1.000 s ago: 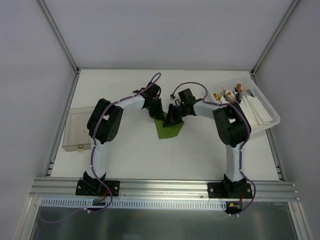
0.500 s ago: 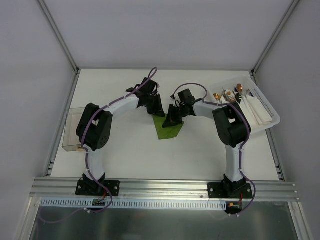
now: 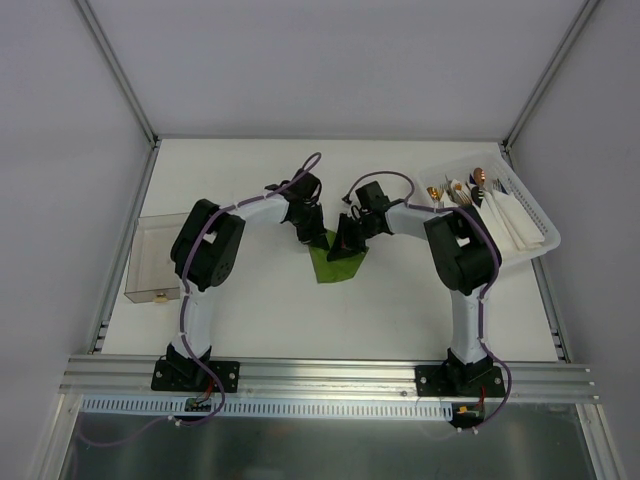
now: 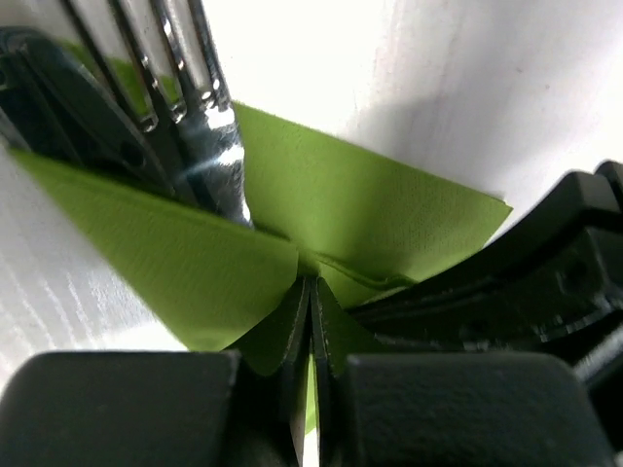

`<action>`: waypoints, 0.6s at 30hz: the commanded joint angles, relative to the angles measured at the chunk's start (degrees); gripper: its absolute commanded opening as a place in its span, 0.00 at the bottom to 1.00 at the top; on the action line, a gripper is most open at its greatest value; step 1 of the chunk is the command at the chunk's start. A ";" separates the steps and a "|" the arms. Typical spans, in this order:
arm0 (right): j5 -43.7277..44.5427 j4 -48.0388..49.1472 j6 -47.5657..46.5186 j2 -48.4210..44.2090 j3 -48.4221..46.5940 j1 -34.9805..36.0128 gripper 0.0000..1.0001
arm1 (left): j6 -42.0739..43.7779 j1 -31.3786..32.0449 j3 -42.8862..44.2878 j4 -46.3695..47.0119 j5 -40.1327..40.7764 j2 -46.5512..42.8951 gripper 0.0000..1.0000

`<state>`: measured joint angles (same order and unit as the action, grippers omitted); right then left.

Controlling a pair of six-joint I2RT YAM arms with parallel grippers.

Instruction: Place the utensils on the paper napkin and roll it up

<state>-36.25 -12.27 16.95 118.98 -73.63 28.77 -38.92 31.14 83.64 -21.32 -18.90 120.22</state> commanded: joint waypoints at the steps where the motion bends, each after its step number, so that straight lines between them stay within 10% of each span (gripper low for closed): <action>1: 3.56 -4.43 -1.48 -0.32 1.12 0.84 0.00 | -0.81 0.33 1.18 -3.37 2.37 1.50 0.00; 12: 4.43 -7.41 -4.65 -1.74 -1.17 0.93 0.00 | 0.42 0.15 2.14 -5.40 2.11 3.71 0.00; 18: 3.91 -7.41 -3.33 0.90 -0.91 1.11 0.00 | -0.11 -0.02 -2.59 2.94 -0.18 -8.21 0.20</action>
<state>-34.33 -15.29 14.50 117.93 -74.04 29.41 -39.62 31.18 83.40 -20.88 -19.55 119.90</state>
